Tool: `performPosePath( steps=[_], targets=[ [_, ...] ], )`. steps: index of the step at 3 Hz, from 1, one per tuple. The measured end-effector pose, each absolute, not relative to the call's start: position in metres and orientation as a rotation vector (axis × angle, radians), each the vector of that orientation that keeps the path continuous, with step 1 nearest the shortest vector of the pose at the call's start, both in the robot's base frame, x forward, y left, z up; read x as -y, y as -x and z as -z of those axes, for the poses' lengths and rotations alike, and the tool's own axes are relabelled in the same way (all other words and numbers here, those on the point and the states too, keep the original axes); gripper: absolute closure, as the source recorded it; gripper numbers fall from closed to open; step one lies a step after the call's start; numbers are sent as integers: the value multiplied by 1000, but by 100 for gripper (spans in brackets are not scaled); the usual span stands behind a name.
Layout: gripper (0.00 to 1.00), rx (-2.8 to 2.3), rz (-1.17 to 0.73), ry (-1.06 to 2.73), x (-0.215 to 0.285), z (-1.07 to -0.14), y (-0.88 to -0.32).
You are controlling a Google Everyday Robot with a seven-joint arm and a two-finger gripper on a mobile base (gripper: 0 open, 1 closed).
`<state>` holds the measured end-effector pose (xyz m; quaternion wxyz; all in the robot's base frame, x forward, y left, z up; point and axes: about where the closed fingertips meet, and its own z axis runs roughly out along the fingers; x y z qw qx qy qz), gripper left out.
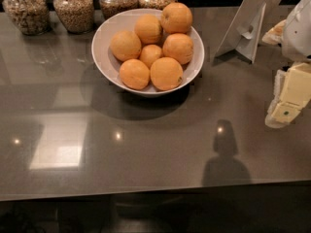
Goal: Pick orange from white bowl
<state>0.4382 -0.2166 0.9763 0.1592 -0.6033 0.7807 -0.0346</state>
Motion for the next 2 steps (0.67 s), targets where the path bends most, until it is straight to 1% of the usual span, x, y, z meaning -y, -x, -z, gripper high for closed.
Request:
performPosePath(
  steps=[1,2],
  targets=[
    [0,-2231,99,1724,217,-976,-438],
    [0,-2172,66,1708,205,-977,-454]
  ],
)
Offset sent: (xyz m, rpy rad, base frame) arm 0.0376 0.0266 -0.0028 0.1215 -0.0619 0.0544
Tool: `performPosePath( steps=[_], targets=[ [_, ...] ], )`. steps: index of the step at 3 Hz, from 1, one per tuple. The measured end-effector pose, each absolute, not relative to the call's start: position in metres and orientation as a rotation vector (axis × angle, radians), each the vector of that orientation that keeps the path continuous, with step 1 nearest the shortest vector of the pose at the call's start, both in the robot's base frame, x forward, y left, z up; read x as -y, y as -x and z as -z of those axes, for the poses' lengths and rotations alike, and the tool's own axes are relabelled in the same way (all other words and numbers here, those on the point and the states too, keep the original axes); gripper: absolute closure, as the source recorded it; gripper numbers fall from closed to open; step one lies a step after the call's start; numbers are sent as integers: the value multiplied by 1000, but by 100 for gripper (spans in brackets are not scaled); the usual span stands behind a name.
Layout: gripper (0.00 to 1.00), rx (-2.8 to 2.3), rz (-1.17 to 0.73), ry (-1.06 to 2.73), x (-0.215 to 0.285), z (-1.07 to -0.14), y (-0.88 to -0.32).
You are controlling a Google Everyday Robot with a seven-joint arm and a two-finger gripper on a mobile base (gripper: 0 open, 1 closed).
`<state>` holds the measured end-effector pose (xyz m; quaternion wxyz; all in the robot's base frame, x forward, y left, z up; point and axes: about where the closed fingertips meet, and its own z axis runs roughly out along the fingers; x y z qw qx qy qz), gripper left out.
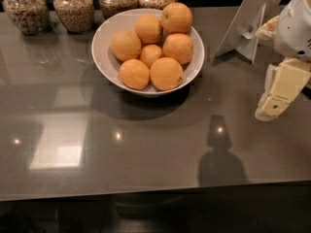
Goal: Pick orange from white bowl
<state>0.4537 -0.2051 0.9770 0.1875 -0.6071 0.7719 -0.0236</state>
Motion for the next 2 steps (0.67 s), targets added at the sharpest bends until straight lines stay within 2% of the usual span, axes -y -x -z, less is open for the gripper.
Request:
performPosePath(
  steps=[2],
  targets=[
    [0,-1999,-4,1627,159,-990,-528]
  ],
)
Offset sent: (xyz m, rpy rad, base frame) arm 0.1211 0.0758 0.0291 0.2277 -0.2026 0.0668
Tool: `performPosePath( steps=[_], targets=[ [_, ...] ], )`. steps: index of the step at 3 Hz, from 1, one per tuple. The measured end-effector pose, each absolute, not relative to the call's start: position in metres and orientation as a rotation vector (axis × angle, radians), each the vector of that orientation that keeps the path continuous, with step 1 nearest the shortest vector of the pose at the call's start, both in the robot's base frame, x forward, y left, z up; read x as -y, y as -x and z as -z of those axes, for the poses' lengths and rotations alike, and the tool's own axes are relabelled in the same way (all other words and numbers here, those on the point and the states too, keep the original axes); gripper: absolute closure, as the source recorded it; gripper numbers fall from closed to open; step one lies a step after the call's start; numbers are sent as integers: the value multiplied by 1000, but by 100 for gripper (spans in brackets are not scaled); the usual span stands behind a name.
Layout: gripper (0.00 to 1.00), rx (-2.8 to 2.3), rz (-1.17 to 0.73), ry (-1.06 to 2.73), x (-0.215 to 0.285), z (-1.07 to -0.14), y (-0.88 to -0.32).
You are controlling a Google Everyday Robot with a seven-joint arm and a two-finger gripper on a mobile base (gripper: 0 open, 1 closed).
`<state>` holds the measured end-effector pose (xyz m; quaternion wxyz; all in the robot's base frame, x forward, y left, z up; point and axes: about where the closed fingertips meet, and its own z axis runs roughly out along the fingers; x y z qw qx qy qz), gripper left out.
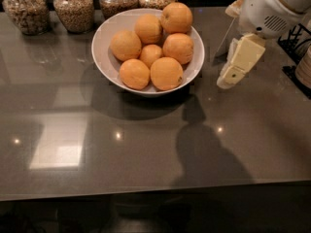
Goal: Pick orange from white bowl
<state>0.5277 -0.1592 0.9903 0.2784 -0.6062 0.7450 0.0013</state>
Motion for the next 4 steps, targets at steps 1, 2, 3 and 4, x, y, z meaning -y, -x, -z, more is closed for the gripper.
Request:
performPosePath(
  steps=[1,2,3,4],
  targets=[
    [0,-1952,0,1572,135,-1006,-561],
    [0,-1951,0,1572,135,-1006,-561],
    [0,-1934,14,1549,128,-1017,-574],
    [0,-1923,-20,1477,114,-1026,-608]
  ],
)
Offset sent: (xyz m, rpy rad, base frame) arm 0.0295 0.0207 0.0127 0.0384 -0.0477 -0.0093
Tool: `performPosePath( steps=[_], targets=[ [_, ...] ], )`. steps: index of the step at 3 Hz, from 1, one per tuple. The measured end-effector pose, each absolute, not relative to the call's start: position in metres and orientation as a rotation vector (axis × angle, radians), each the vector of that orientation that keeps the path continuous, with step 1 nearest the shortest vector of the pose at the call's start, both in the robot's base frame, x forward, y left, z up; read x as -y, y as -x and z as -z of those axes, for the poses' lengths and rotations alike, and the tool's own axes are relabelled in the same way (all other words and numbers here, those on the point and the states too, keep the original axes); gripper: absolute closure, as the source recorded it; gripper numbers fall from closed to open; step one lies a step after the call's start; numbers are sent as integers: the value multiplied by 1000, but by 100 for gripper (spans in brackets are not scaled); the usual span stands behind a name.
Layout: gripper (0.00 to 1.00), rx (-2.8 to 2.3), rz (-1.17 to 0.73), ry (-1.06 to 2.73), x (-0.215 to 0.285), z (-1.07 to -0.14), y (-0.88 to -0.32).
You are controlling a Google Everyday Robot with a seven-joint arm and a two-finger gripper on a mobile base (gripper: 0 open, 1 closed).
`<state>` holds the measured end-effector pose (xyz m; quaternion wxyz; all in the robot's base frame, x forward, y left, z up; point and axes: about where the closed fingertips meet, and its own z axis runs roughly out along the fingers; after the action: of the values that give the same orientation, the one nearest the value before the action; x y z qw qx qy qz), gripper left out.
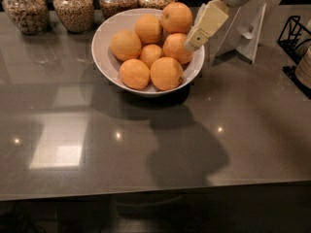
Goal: Pick orange from white bowl
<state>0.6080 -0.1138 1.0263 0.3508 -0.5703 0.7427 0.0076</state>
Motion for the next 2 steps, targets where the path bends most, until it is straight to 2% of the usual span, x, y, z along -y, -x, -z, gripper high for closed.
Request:
performPosePath(
  steps=[2],
  targets=[
    [0,-1962,-90,1317,103,-1021,-667]
  ],
)
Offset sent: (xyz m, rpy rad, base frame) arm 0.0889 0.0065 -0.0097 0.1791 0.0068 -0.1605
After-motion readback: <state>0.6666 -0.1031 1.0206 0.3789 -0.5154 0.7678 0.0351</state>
